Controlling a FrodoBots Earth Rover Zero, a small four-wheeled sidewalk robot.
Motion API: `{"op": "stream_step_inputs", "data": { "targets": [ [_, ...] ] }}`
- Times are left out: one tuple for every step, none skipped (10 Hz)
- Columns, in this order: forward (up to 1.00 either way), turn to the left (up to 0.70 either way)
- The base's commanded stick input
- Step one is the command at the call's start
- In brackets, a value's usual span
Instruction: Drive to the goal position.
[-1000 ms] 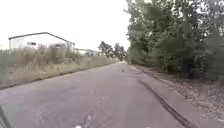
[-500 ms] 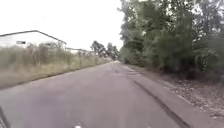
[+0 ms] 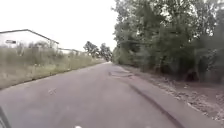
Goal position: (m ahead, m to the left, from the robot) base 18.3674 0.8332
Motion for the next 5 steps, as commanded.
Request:
{"op": "stream_step_inputs", "data": {
  "targets": [
    [1.0, 0.0],
    [1.0, 0.0],
    [1.0, 0.0],
    [1.0, 0.0],
    [1.0, 0.0]
  ]
}}
